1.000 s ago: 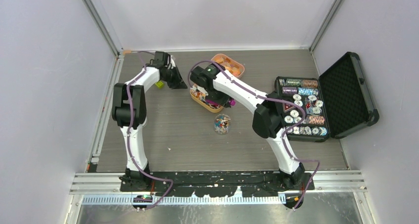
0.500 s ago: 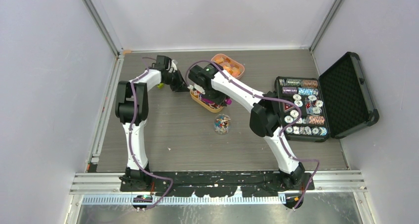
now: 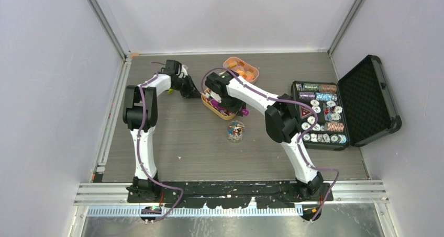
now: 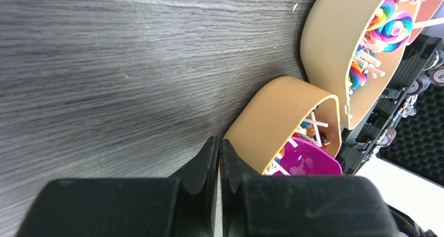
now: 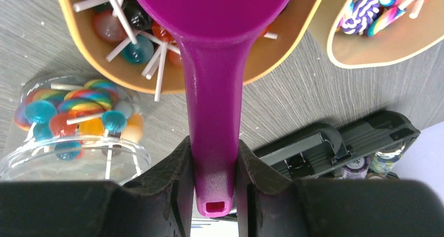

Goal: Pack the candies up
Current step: Scoop the fake candies from the storage box.

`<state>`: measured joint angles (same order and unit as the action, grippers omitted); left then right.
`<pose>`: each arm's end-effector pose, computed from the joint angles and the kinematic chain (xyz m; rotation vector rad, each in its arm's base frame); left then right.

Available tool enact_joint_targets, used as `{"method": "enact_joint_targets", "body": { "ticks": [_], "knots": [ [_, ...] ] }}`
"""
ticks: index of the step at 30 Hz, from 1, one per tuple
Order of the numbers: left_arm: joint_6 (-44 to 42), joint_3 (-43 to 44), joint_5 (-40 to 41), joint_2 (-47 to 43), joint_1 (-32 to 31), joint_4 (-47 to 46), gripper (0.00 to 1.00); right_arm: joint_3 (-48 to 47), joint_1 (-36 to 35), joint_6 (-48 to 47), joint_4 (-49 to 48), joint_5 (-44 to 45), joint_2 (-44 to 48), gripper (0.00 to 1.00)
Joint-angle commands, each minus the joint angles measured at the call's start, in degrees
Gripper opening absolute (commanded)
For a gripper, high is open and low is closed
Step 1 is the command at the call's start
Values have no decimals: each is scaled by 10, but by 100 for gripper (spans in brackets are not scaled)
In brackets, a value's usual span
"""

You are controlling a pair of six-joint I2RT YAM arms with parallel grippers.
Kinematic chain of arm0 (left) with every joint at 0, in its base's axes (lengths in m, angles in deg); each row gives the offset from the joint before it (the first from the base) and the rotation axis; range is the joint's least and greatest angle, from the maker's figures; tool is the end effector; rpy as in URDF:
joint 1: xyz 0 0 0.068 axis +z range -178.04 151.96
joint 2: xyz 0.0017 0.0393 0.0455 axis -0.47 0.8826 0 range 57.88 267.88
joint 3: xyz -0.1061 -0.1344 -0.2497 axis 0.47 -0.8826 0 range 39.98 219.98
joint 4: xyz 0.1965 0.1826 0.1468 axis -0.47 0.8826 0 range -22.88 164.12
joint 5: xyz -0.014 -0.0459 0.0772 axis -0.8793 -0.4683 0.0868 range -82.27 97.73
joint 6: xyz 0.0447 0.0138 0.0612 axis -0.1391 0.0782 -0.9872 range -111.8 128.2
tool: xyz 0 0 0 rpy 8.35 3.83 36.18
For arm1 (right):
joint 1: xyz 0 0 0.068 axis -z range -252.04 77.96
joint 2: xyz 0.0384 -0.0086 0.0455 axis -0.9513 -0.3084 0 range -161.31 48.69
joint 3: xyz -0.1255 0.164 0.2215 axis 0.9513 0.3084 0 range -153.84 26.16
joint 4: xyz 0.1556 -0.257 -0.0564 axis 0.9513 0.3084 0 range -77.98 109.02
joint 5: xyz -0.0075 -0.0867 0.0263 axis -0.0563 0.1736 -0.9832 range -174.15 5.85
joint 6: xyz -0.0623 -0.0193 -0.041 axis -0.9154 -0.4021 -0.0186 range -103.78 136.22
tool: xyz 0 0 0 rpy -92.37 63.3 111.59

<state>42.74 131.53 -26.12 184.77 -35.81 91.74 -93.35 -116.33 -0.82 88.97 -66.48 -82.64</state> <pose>0.5243 -0.1084 0.1183 -0.4082 2.6629 -1.0219 0.3830 0.3457 0.1975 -1.5337 2.5964 -0.4481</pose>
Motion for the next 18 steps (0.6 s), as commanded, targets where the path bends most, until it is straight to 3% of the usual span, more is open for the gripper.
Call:
{"method": "enact_joint_targets", "body": {
  "ticks": [1,18],
  "knots": [
    [5,8,-30,-5,-2,-15,6,29,-1,-1,-72,-30,45,0],
    [5,7,-36,-12,-2,-17,8,19,3,-13,-71,-1,40,1]
  ]
}}
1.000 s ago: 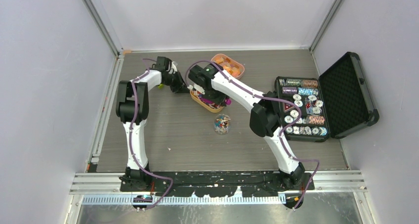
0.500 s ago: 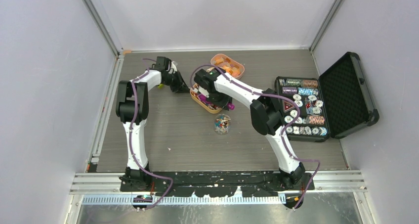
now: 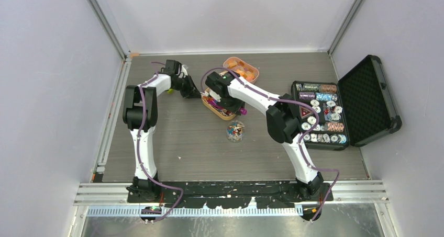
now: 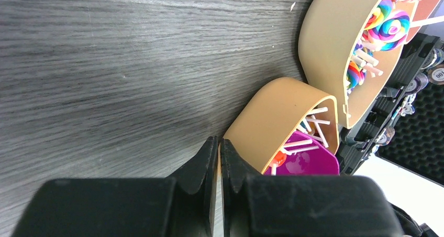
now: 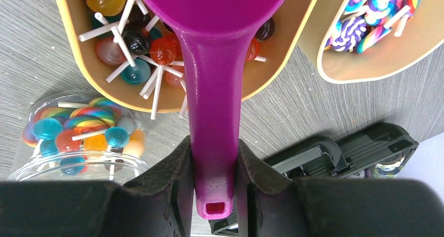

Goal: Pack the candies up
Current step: Scoop the fake candies from the storage box.

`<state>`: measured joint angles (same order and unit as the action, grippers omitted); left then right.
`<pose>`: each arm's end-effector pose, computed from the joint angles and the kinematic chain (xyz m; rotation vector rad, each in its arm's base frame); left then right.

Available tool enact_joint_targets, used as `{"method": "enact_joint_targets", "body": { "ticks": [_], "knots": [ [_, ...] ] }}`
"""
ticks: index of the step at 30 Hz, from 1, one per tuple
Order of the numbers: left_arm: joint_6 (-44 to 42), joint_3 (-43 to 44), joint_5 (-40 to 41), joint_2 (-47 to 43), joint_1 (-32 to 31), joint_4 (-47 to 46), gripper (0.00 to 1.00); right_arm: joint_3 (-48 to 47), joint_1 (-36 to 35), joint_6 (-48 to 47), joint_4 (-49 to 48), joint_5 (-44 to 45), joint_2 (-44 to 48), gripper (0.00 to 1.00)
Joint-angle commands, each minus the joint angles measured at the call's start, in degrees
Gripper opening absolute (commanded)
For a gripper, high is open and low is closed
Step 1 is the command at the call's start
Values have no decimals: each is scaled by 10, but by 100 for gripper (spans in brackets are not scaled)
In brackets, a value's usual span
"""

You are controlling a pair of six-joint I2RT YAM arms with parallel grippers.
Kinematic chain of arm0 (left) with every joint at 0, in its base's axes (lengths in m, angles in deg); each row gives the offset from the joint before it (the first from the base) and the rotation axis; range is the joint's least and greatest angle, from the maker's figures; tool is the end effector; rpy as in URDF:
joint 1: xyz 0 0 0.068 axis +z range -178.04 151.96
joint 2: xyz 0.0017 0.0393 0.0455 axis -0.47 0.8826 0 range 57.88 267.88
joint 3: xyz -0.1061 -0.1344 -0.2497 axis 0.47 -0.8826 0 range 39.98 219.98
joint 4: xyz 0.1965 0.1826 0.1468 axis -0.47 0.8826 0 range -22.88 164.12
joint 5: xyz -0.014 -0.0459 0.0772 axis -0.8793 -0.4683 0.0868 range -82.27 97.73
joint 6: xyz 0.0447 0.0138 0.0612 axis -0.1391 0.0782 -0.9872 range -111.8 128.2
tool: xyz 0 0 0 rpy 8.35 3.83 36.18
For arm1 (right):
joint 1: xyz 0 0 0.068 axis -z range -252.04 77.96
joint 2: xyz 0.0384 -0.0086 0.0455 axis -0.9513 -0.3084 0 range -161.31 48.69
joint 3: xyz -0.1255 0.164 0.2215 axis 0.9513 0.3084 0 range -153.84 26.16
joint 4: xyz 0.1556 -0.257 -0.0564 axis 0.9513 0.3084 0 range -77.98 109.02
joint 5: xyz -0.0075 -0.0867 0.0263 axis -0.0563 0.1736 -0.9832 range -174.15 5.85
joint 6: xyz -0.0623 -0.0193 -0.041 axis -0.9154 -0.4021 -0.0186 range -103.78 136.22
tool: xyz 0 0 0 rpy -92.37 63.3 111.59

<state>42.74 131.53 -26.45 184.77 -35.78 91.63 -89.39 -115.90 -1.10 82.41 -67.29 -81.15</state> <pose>0.5244 -0.1085 0.1186 -0.4055 2.6609 -1.0296 0.3875 0.3460 0.1899 -1.4881 2.5571 -0.3954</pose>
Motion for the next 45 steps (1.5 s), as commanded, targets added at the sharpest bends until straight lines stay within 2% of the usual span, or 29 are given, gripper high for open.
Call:
{"method": "enact_joint_targets", "body": {
  "ticks": [1,22,26,33,36,38,39,40,45],
  "knots": [
    [5,7,-33,-12,-3,-15,9,-22,-1,-10,-1,11,23,1],
    [-6,7,-23,-24,-3,-3,12,85,38,4,-75,-65,94,1],
    [-12,9,-13,-33,-2,6,16,119,46,8,-106,-93,123,0],
    [-36,37,16,-79,0,61,37,160,53,-4,-131,-117,189,1],
    [-53,42,39,-116,0,86,50,180,53,-6,-131,-118,229,1],
    [-61,37,59,-146,0,99,69,199,53,-6,-136,-121,258,0],
    [-64,34,65,-160,0,103,94,210,53,-6,-137,-123,273,1],
    [-66,28,71,-176,0,105,99,223,54,-7,-139,-125,288,1],
    [-79,-11,77,-259,0,116,100,286,53,-11,-142,-123,367,0]
  ]
}}
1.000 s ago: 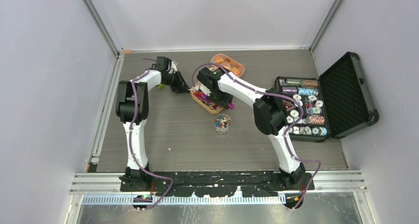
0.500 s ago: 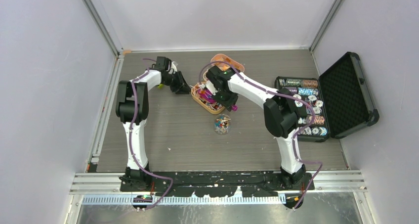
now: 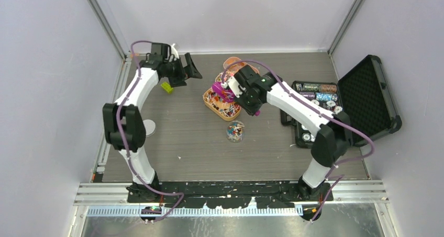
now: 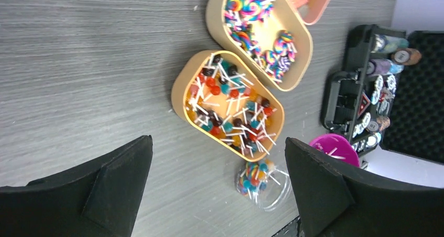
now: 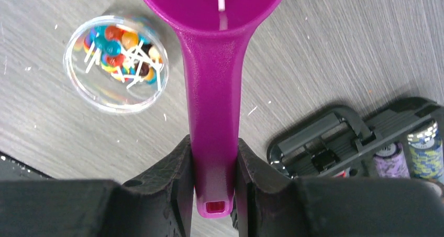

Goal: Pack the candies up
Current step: Scoop the fake candies from the storage box, then place the fake candies in the packing bottle.

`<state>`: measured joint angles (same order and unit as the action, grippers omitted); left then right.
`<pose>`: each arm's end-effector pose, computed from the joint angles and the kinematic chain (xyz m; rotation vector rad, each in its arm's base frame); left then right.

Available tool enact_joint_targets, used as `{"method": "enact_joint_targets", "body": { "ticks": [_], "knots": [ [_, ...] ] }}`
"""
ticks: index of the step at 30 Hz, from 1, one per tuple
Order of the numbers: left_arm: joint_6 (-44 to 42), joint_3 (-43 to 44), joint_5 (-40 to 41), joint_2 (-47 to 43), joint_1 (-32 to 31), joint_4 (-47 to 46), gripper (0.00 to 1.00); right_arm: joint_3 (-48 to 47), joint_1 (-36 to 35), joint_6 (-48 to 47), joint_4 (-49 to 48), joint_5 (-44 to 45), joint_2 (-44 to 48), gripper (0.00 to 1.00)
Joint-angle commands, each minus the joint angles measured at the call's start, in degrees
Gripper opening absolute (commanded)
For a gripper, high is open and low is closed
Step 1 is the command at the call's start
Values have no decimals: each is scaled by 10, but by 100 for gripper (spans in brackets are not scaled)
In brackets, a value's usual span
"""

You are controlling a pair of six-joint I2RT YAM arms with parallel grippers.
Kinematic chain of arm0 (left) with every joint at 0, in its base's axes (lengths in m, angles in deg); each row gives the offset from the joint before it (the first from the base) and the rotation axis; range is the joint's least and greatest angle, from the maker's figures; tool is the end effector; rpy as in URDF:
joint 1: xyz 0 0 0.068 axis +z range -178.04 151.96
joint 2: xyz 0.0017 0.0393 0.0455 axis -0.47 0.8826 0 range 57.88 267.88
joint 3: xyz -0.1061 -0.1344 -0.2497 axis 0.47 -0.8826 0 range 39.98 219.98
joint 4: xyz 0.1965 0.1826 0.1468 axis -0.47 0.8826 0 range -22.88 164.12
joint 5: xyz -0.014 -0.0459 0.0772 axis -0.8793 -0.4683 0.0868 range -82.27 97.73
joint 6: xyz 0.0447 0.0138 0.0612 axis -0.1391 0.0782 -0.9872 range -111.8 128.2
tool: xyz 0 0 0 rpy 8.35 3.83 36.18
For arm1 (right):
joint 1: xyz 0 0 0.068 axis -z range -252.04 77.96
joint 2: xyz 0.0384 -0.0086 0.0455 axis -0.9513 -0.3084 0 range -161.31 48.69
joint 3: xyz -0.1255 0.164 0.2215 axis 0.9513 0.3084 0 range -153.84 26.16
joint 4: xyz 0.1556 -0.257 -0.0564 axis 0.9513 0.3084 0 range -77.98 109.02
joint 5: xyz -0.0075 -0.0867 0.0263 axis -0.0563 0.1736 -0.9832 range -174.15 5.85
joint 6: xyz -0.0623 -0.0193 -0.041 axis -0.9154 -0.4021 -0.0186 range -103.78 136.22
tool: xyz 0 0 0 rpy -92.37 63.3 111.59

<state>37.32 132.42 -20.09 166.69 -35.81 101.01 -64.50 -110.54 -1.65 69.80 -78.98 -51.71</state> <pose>0.4877 -0.0975 0.2665 -0.2428 2.4948 -0.8719 0.3357 0.2594 0.2846 -1.2724 2.4265 -0.0244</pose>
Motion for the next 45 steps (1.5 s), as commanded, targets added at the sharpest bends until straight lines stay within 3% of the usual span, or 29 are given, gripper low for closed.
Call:
{"method": "enact_joint_targets", "body": {
  "ticks": [1,13,20,29,37,45],
  "knots": [
    [-29,-30,10,-96,0,26,100,51,0,-7,-16,-6,89,1],
    [-72,-250,-20,-352,-8,31,100,203,-4,-51,8,11,281,1],
    [-142,-367,55,-449,-7,52,100,216,-54,-55,105,133,278,1],
    [-162,-351,33,-463,-6,79,100,189,-134,-20,208,218,243,1],
    [-165,-350,40,-467,-6,85,100,185,-166,-17,237,254,230,1],
    [-167,-349,50,-469,-6,88,100,173,-195,-17,281,308,153,1]
  ]
}}
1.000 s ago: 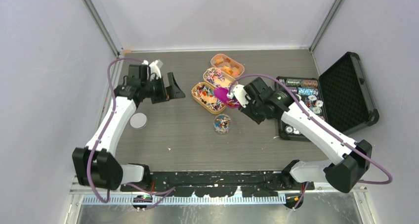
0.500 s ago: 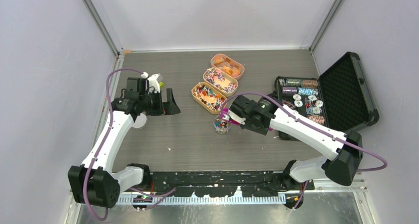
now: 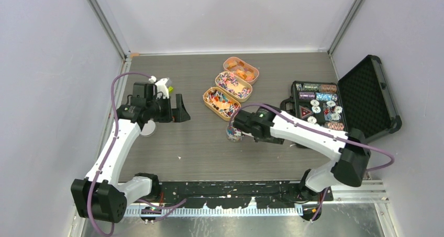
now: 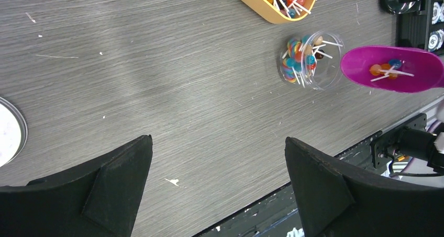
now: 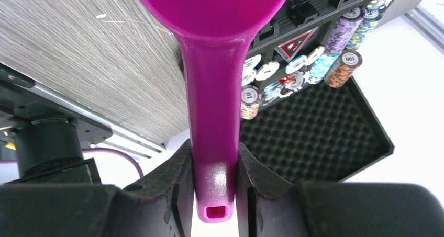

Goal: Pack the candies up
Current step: Place the fake candies in the packing bottle.

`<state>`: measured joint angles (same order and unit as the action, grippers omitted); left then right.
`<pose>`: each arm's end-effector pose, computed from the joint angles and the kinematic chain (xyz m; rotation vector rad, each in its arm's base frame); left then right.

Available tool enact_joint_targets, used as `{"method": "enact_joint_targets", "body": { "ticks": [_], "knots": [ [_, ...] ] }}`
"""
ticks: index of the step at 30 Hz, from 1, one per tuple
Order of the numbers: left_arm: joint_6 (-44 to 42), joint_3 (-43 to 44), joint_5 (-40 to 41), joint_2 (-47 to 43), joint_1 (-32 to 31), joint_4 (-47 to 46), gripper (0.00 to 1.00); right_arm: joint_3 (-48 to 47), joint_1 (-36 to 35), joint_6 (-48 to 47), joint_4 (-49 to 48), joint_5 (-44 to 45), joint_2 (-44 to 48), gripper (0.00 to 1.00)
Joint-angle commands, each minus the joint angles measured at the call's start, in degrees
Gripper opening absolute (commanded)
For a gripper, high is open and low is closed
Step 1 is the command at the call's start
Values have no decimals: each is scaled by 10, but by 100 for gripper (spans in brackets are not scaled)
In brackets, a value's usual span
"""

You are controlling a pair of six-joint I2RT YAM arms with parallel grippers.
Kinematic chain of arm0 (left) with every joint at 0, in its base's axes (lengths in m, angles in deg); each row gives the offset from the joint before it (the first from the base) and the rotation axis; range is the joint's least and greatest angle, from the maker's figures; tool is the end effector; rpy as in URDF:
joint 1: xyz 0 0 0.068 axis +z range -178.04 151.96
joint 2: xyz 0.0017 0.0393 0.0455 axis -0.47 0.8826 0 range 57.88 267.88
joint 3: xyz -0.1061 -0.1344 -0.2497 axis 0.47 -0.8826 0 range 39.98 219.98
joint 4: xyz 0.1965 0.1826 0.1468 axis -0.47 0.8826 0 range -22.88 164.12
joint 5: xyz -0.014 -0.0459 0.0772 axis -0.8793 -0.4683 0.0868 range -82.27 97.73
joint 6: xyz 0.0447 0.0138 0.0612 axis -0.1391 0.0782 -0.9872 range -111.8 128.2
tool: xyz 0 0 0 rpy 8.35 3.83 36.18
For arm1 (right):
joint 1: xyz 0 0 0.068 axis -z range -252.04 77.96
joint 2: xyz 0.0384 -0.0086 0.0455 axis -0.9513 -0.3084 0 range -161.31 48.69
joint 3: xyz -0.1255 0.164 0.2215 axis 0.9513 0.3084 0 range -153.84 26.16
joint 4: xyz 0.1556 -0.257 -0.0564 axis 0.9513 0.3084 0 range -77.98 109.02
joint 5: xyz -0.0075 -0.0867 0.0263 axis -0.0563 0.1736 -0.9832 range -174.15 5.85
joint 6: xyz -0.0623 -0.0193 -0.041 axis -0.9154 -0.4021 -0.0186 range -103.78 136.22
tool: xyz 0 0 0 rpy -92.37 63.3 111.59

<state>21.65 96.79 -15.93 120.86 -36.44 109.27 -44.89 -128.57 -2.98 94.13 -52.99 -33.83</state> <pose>0.2650 -0.0658 0.3044 0.0862 2.4276 -0.6726 0.1780 0.2076 0.2768 -1.8117 2.2887 -0.8005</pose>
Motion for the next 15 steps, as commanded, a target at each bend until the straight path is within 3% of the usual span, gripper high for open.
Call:
{"method": "enact_joint_targets", "body": {
  "ticks": [1,15],
  "knots": [
    [-11,7,10,-11,0,6,100,-27,-17,-7,40,56,-35,0],
    [-14,8,20,-16,0,12,100,-54,-32,1,82,118,-92,0]
  ]
}}
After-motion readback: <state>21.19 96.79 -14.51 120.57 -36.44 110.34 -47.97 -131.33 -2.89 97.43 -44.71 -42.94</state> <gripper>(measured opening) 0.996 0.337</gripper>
